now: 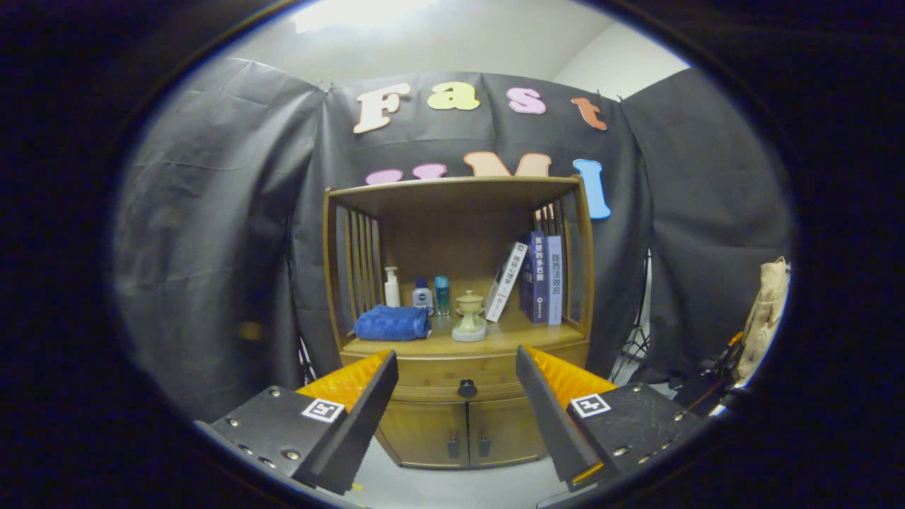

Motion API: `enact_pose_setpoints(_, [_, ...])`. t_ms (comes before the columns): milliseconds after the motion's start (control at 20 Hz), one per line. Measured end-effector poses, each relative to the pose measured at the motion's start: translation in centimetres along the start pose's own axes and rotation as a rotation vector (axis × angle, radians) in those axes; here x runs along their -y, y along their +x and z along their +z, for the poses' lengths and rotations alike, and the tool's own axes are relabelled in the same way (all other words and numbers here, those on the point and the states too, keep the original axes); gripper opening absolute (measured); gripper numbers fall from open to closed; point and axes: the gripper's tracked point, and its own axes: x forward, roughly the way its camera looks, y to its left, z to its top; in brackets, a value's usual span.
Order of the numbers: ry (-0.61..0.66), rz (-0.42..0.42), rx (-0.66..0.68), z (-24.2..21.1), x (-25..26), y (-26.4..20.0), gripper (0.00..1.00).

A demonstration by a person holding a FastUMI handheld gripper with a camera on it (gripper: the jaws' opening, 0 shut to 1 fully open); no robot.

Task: Pull open the drawer, take out the items inside it, and place them on the countertop above the cabinet.

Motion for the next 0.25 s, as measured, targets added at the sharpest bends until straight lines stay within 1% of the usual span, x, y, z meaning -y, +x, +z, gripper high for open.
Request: enact_pose_setpoints(250, [-0.042,0.001,0.010,1.15,0.69,0.88,1.00])
